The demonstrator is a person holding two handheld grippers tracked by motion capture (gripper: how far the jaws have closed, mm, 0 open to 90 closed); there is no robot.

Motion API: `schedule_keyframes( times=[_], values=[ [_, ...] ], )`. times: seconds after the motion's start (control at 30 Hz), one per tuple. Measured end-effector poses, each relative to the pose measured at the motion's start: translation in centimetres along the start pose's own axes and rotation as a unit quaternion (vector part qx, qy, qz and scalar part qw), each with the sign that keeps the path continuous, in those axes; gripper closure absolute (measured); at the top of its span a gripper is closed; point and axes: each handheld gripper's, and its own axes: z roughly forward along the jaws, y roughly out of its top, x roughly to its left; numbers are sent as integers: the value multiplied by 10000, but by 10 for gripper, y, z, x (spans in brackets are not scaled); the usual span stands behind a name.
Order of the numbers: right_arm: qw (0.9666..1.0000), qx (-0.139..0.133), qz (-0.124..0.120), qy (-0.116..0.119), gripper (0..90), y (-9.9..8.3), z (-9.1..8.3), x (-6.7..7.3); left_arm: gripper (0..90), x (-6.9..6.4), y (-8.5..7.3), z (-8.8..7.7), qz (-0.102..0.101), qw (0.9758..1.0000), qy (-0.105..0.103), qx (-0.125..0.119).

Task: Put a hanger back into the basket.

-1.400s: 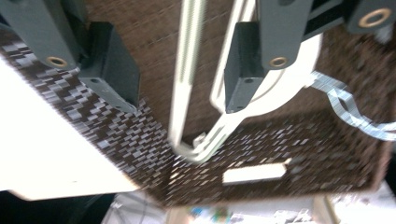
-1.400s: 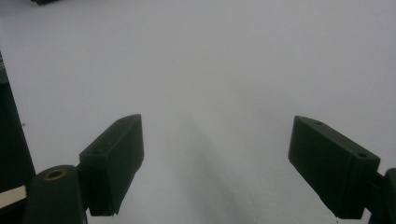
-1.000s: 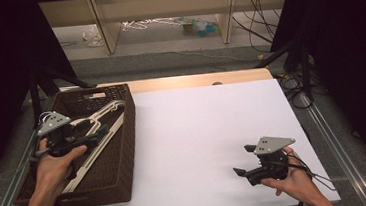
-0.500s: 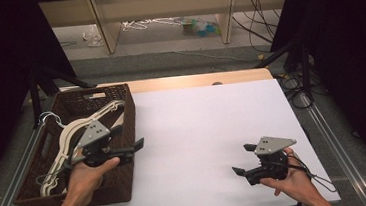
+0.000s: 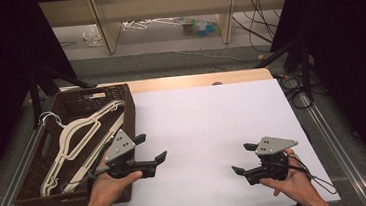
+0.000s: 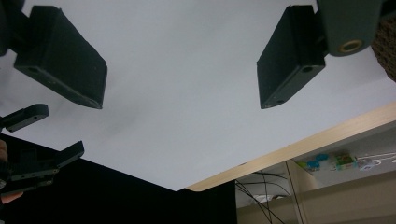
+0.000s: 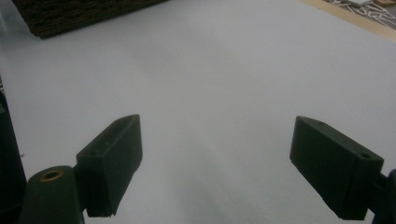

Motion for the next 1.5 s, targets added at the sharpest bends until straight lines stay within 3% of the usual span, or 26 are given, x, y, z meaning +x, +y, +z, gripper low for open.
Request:
schedule_keyframes(
  times=[0.2,0.67,0.87,1.2,1.5],
  values=[
    [10000,-19,0,5,179,-1,0,0,161,-7,-12,2,-47,10000,-26,-44],
    [9996,-286,22,-57,179,0,-6,14,160,-34,-42,8,237,9992,-323,67],
    [9993,-374,0,-75,179,-1,-10,26,160,-36,-50,1,256,9992,-280,-81],
    [9986,-513,55,-120,178,-12,-18,41,161,-40,-65,-5,320,9993,-193,-23],
    [9982,-577,42,-185,177,-13,-19,39,161,-38,-64,-7,331,9992,-209,-95]
  ],
)
